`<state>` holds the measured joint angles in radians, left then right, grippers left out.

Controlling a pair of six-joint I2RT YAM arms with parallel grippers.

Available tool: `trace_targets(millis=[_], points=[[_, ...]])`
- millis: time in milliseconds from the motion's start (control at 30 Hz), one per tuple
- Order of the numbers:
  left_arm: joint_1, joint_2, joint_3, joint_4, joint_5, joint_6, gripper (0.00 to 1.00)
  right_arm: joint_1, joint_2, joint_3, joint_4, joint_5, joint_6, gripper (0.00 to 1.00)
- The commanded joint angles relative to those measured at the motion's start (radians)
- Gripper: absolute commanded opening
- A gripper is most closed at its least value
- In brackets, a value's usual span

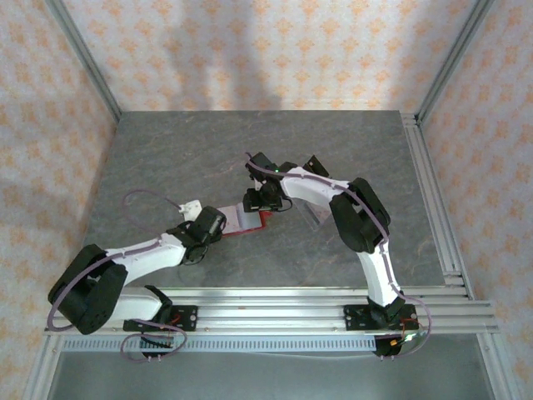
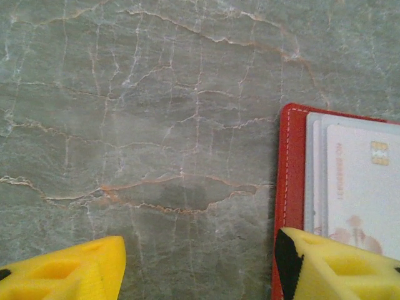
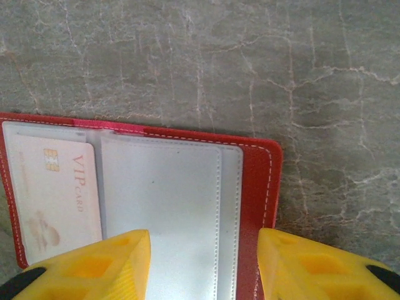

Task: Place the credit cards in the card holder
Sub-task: Flip over the card slot in the card holder.

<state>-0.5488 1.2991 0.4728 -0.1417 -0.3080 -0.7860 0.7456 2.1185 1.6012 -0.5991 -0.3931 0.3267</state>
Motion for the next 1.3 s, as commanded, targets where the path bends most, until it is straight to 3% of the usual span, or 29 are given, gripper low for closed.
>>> trace_targets(millis=[0, 800, 1267], points=[[0.005, 0.012, 0.022, 0.004, 0.009, 0.013, 0.66, 0.016, -0.016, 0.028, -0.04, 0.056, -0.026, 0.48], [0.006, 0.039, 0.015, 0.037, 0.02, 0.01, 0.65, 0.024, 0.089, 0.121, -0.081, 0.038, -0.04, 0.48], [0.006, 0.048, 0.015, 0.058, 0.037, 0.008, 0.65, 0.041, 0.103, 0.146, -0.067, -0.138, -0.006, 0.48]])
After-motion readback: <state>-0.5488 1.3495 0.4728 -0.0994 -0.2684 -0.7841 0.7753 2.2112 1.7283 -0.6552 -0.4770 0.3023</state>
